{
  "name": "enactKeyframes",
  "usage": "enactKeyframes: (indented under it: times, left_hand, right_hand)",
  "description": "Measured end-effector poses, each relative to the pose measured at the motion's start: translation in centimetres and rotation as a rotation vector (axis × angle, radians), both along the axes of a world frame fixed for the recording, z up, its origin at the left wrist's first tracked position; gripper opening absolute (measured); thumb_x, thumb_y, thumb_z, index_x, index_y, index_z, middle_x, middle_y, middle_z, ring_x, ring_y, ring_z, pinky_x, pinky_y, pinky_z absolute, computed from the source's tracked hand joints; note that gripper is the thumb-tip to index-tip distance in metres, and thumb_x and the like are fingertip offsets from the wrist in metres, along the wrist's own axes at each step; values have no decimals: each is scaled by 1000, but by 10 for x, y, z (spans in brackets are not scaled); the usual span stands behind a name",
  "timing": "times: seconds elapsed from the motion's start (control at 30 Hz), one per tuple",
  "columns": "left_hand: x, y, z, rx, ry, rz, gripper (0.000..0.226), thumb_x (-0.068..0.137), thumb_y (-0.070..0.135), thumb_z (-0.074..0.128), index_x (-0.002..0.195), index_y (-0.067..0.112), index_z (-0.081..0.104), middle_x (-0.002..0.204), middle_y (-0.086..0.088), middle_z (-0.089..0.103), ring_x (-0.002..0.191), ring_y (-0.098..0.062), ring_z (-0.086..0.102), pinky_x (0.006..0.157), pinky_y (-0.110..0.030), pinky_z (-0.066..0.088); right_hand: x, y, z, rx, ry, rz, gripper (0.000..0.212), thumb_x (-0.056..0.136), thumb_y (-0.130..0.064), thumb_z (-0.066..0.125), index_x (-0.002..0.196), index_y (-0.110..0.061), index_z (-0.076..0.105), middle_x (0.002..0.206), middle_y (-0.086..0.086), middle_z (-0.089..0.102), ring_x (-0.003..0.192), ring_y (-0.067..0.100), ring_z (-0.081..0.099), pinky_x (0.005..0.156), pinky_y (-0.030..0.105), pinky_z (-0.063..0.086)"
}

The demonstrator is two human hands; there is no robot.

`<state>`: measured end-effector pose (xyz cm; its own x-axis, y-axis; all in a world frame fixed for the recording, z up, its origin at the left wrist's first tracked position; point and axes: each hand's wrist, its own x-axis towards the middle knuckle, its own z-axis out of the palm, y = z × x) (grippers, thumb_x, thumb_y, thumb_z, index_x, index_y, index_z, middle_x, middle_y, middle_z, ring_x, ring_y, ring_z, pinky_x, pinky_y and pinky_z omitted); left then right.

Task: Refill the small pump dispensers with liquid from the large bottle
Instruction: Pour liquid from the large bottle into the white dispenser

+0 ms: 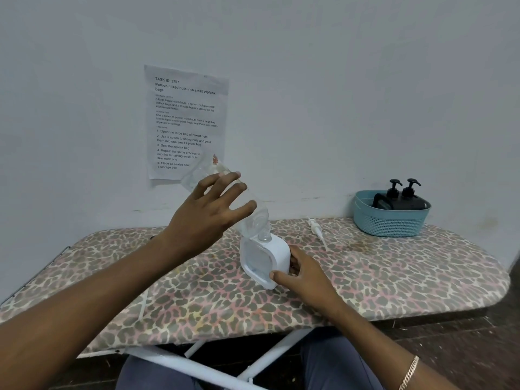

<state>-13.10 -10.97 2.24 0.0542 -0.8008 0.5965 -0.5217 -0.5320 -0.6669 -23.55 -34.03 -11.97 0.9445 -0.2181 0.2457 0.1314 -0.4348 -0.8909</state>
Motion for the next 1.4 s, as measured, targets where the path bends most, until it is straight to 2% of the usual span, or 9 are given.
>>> enactKeyframes:
  times: [0.27,0.47,0.63,0.77,1.03,1.17,1.4]
  left_hand:
    - [2,-3,9,80,-23,-8,65,76,-17,50,125,21,68,134,-15,64,140,-39,52,111,-47,30]
    - [1,-6,17,135,-15,-12,62,75,-14,51,124,20,67,135,-15,64,140,-39,52,111,-47,30]
    - [2,-8,23,169,-42,-32,60,87,-11,30,124,20,65,134,-16,64,139,-39,52,112,-47,31]
    - [4,-10,27,201,-61,-49,53,86,-11,43,123,21,64,134,-15,63,140,-38,52,113,-46,30]
    - [3,-15,37,284,-58,-69,59,94,-4,19,124,20,64,132,-14,63,140,-38,52,114,-46,30]
    - [4,-18,42,325,-77,-93,72,99,-2,-2,125,20,61,131,-13,62,141,-38,49,117,-46,28]
    - [5,-24,49,368,-113,-117,62,95,-4,12,124,19,62,128,-13,63,139,-37,51,117,-45,28]
  right_hand:
    - [0,0,1,2,-4,5,65,84,-35,83,143,-34,55,131,-19,67,117,-2,65,96,23,55]
    - [0,0,1,1,1,0,68,83,-38,83,144,-36,54,133,-19,66,118,-2,64,96,23,54]
    - [0,0,1,-3,-3,0,66,85,-35,83,144,-36,54,132,-20,65,117,-3,64,95,21,54]
    - [-1,1,2,-4,-4,0,65,85,-36,83,143,-38,53,132,-22,65,117,-6,63,91,16,53]
    - [-2,2,3,-10,-14,1,63,85,-31,82,143,-35,55,130,-20,68,116,-3,66,99,28,57]
    - [-2,2,4,-13,-17,-3,65,85,-32,81,144,-34,55,130,-20,68,116,-3,66,100,30,57]
    - [-3,2,5,-14,-11,-5,65,83,-35,81,143,-34,55,131,-19,68,117,-2,65,101,32,57]
